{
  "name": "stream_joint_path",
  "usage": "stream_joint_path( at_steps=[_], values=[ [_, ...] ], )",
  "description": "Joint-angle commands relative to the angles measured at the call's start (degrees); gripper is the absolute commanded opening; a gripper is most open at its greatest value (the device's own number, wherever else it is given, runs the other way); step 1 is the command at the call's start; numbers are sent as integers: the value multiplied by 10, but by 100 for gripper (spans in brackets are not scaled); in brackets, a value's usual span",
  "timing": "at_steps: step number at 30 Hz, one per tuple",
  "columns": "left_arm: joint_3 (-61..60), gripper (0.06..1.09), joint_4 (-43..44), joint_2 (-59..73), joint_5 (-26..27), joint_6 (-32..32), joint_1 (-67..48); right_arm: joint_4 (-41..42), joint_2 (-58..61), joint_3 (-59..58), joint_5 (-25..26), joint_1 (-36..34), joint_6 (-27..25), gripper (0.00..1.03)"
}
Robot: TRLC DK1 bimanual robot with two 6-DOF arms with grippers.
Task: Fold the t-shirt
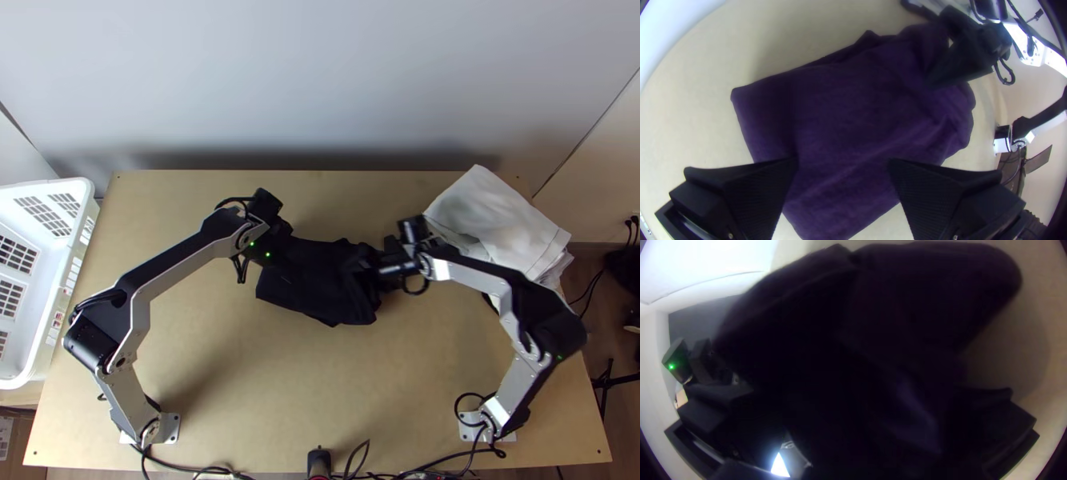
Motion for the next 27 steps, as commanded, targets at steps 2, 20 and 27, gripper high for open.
stream_joint_path(
  at_steps=[2, 20, 27],
  values=[
    [-21, 104, 0, -22, 0, -7, 17, 4, 76, 86, 14, 49, 21, 97],
    [-31, 104, 1, -76, 4, -36, 79, -318, -164, 242, 354, 49, -158, 3],
    [-35, 104, -2, -97, 11, -51, 86, -517, -151, 468, 368, 41, -141, 3]
  ],
)
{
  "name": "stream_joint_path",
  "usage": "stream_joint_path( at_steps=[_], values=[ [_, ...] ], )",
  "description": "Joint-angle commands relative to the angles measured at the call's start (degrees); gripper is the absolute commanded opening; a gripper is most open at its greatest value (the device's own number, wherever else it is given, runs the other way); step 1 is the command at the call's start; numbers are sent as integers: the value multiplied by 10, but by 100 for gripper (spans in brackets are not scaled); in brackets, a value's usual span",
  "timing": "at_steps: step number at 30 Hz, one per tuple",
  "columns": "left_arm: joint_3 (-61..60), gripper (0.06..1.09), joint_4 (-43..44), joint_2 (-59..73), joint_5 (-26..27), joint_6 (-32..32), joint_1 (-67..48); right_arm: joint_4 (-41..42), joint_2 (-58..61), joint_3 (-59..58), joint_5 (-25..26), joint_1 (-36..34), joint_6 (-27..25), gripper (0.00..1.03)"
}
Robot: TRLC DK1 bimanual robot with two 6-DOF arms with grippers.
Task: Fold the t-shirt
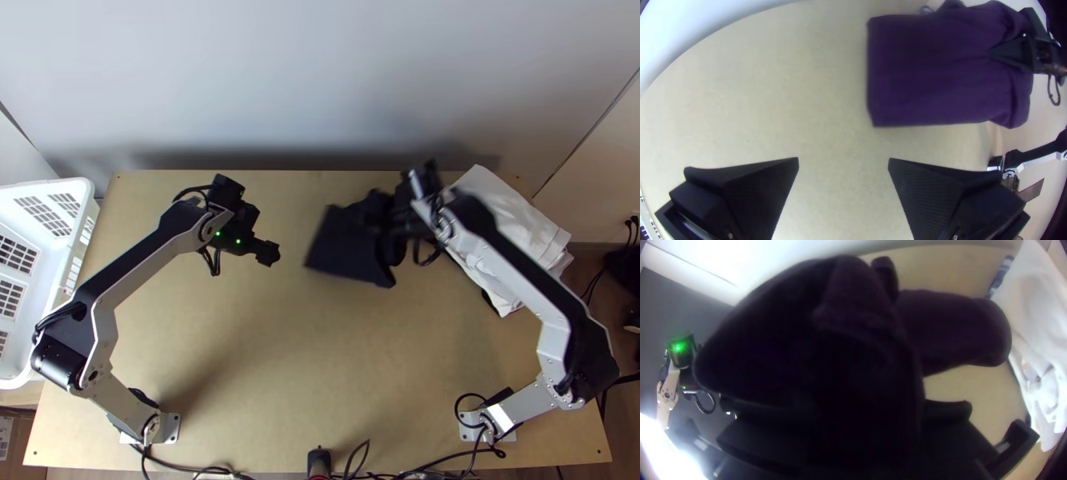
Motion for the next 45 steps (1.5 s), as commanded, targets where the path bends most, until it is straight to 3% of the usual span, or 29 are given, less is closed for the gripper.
stream_joint_path(
  at_steps=[1, 11, 17, 24, 42, 45],
  values=[
    [-5, 104, -1, -23, 7, -14, 8, -180, -1, 212, 50, -5, -6, 3],
    [-39, 104, -1, -49, 8, -16, 6, -247, 65, 471, 50, -110, 56, 3],
    [-49, 104, 1, -54, 8, -16, 6, -200, 67, 471, 42, -195, 92, 3],
    [-52, 104, 4, -54, 9, -13, 6, -186, 69, 462, -10, -284, 123, 3],
    [-62, 104, 19, -53, 12, -9, 13, -169, 1, 275, -126, -343, -84, 3],
    [-63, 104, 18, -53, 12, -9, 14, -129, -19, 212, -146, -363, -109, 3]
  ],
)
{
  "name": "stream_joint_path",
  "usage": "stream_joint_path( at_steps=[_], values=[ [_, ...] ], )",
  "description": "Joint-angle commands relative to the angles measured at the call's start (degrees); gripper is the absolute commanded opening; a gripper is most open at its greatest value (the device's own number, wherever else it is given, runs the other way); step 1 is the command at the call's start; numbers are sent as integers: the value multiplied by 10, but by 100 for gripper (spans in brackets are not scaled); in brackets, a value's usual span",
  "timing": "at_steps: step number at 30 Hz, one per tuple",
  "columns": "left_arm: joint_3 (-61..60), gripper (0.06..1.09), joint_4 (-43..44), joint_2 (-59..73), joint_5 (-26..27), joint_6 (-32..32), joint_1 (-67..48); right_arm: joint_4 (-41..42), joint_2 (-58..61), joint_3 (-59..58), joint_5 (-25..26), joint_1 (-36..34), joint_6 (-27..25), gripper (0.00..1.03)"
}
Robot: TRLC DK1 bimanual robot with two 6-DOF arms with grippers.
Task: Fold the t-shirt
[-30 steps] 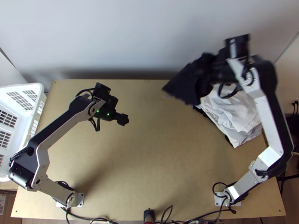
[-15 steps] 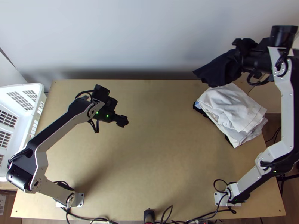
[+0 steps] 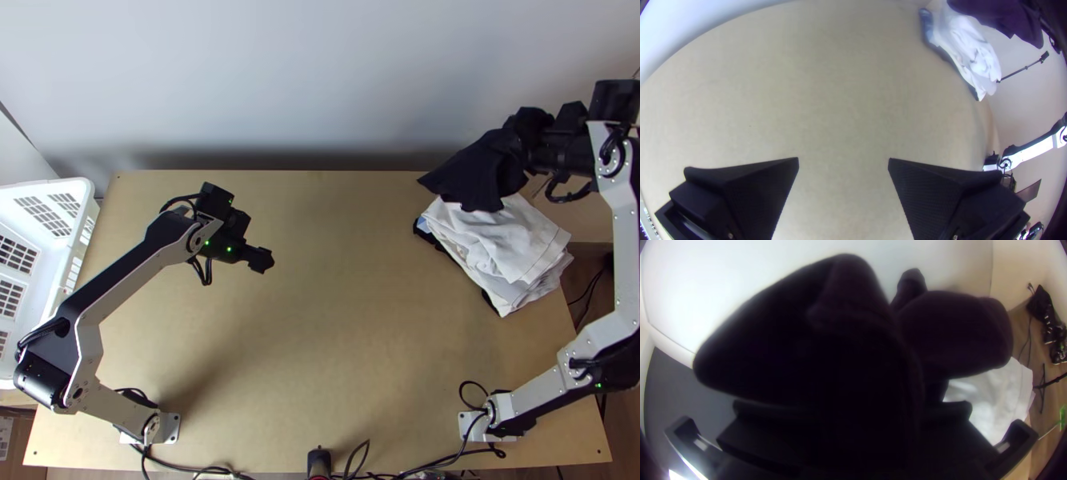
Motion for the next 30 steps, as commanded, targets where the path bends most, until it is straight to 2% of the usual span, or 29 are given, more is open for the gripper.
stream_joint_path(
  at_steps=[1, 6, 15, 30],
  values=[
    [-2, 104, 2, 1, 0, 0, 2, 52, -36, -115, -42, -37, -61, 3],
    [-1, 104, 2, 0, 1, 0, 2, 69, -72, -197, -53, -67, -77, 3],
    [1, 104, 5, 2, 1, 6, 9, 110, -113, -332, -58, -170, -105, 3],
    [19, 104, 2, -2, 3, 13, 15, 230, -54, -491, -65, -318, -123, 3]
  ],
)
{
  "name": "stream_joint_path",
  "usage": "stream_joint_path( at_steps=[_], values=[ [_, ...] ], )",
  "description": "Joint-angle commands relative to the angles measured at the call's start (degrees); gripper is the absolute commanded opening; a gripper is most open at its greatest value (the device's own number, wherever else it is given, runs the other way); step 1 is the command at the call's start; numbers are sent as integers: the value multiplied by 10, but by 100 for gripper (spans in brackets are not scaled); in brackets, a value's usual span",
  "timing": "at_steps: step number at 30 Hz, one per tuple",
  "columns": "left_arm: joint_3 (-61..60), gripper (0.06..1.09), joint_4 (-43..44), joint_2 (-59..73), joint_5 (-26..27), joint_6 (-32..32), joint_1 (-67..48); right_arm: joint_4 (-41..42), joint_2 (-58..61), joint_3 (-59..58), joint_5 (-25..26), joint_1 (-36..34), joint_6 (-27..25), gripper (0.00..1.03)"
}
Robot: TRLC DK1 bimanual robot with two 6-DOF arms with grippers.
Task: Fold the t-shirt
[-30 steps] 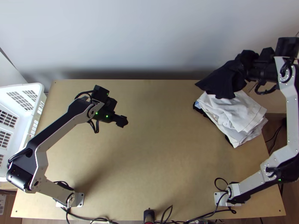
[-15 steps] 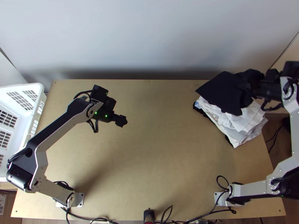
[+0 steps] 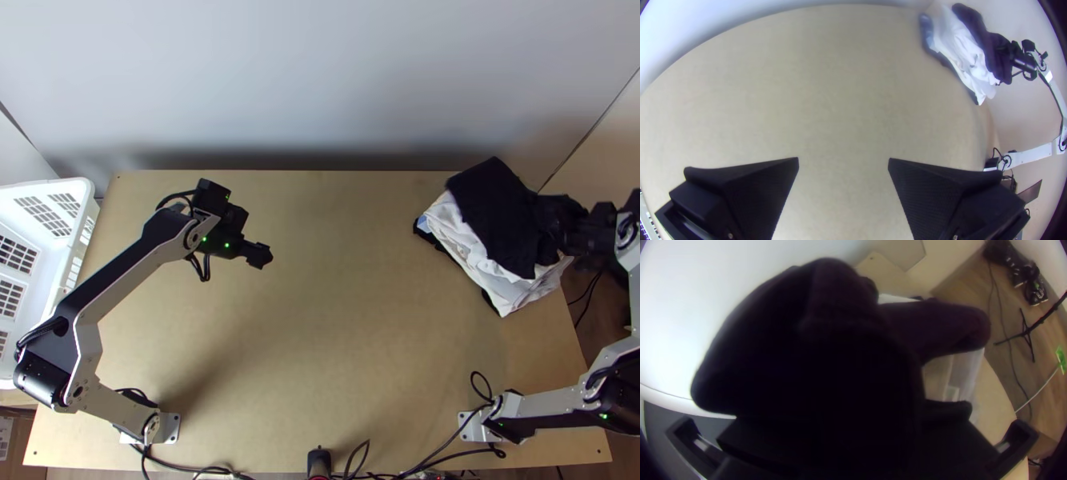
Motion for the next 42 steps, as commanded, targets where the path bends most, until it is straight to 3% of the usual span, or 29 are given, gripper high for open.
stream_joint_path(
  at_steps=[1, 4, 5, 6, 7, 8, 11, 21, 32, 38, 42],
  values=[
    [7, 104, -4, -4, 2, 6, 7, 60, 37, -70, 1, -63, -7, 3],
    [9, 104, -5, -4, 2, 8, 9, 73, 52, -81, 0, -75, -13, 3],
    [9, 104, -5, -4, 2, 8, 9, 75, 51, -84, 0, -78, -13, 9],
    [9, 104, -5, -5, 2, 8, 9, 75, 45, -87, 0, -78, -12, 30],
    [9, 104, -5, -5, 2, 8, 9, 74, 37, -89, 0, -78, -12, 60],
    [9, 104, -5, -5, 2, 8, 9, 74, 30, -92, 0, -77, -11, 83],
    [9, 104, -5, -4, 2, 8, 9, 71, 6, -92, 0, -74, -11, 98],
    [1, 104, -5, -4, 3, 2, 10, 49, -141, -47, 12, -53, -10, 98],
    [-6, 104, -4, -8, 3, 2, 19, 55, -211, -15, 142, -13, -97, 98],
    [-7, 104, -4, -12, 10, 5, 34, 162, -226, -21, 249, 39, -123, 98],
    [-5, 104, -4, -12, 11, 6, 34, 323, -222, -73, 320, 135, -157, 98]
  ],
)
